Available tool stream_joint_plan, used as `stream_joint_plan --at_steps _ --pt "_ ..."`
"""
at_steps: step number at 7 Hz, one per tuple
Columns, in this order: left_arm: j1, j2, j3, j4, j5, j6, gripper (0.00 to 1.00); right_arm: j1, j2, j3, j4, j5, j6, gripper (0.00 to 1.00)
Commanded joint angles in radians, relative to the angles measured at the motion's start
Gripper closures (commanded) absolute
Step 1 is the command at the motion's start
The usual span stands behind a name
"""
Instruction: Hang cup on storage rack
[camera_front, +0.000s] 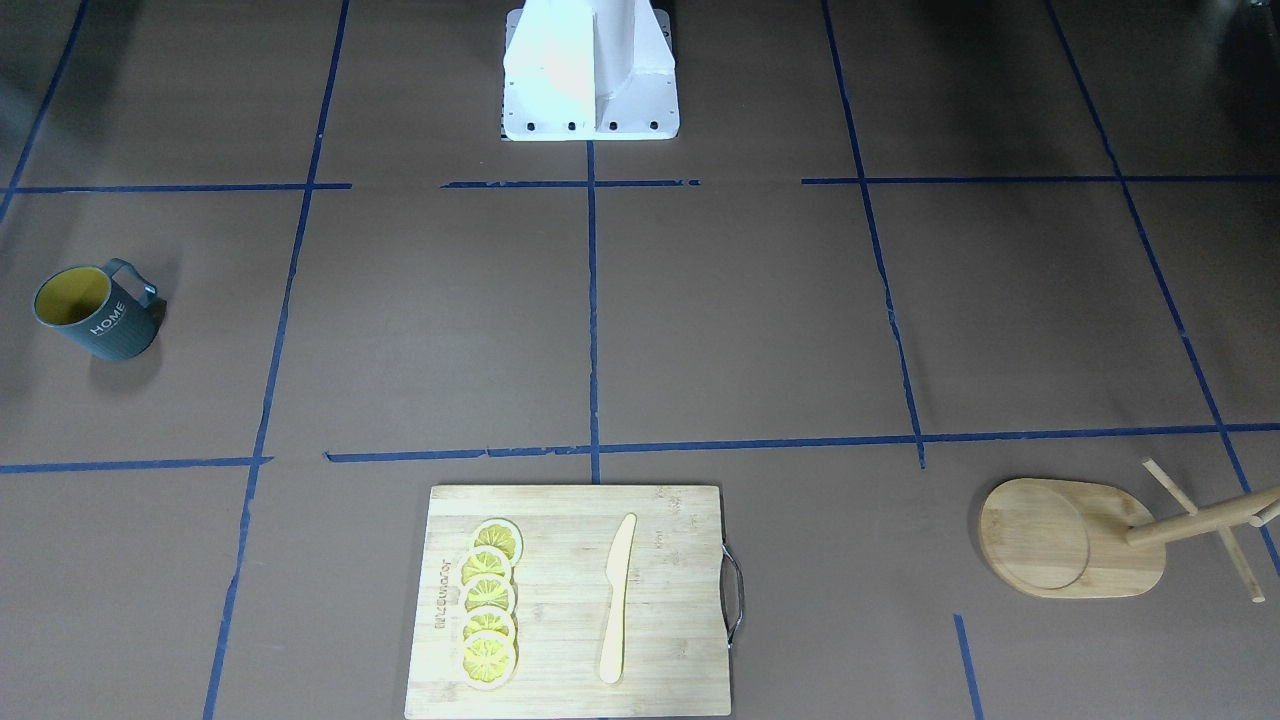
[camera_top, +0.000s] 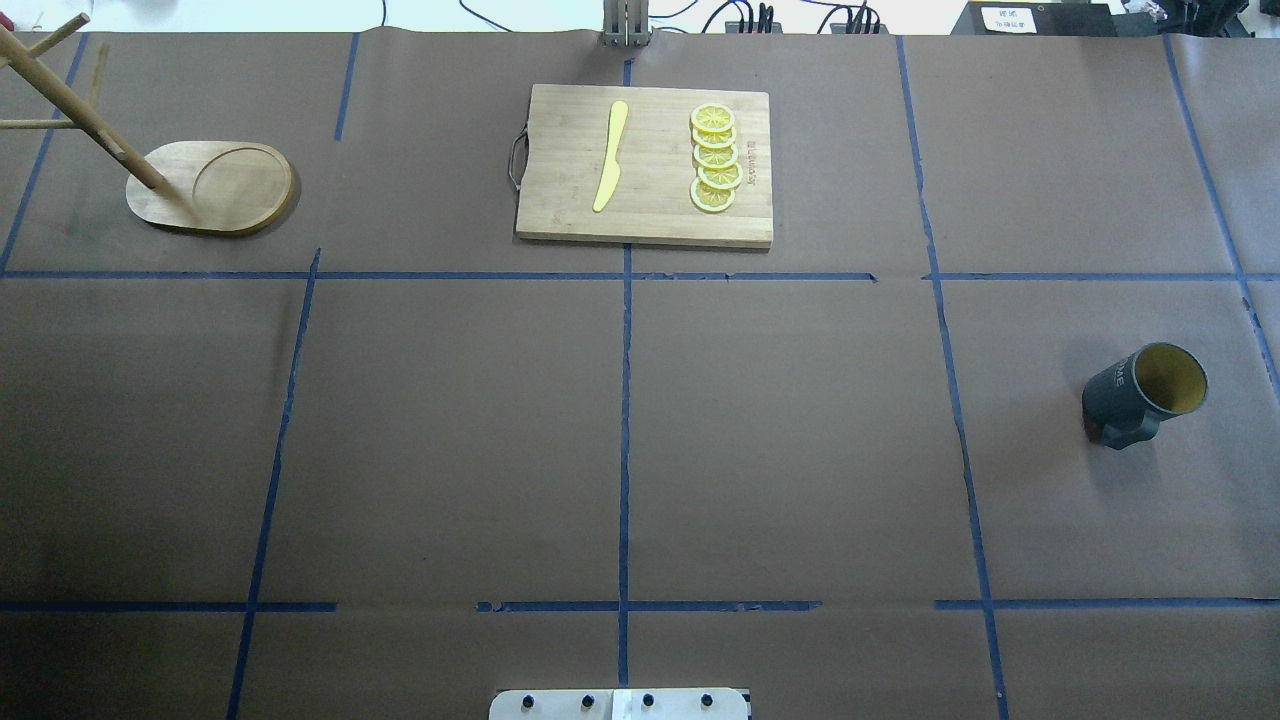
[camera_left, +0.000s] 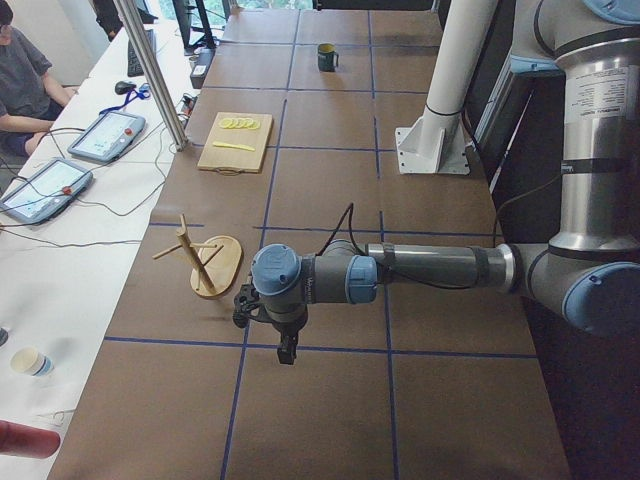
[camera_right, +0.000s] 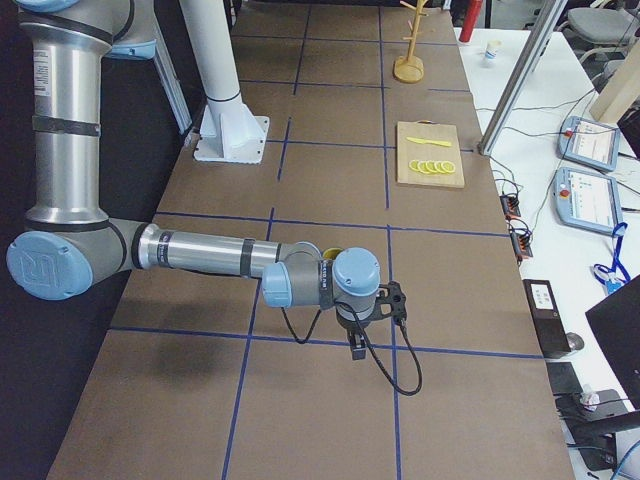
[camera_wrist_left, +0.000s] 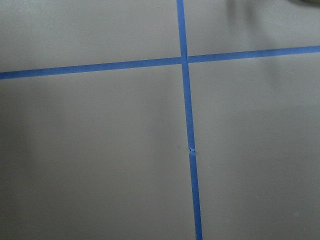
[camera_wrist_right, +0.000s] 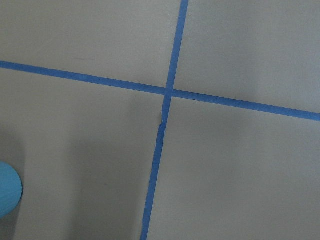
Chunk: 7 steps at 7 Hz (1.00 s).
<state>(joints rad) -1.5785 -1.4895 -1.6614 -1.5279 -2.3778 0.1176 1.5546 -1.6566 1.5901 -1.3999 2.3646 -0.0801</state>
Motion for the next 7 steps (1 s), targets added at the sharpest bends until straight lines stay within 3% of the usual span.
stream_joint_plan --at_steps 1,5,7 --pt "0.0 0.002 -0.003 0.0 0.0 0.0 0.0 -0.037 0.003 0.002 0.002 -0.001 -0.01 0.0" --pt "0.0 0.006 -0.001 0.0 -0.001 0.0 0.0 -0.218 0.004 0.219 0.004 -0.008 0.0 0.0" --pt "0.0 0.012 -0.003 0.0 -0.003 0.002 0.0 -0.267 -0.014 0.234 0.12 -0.039 0.095 0.0"
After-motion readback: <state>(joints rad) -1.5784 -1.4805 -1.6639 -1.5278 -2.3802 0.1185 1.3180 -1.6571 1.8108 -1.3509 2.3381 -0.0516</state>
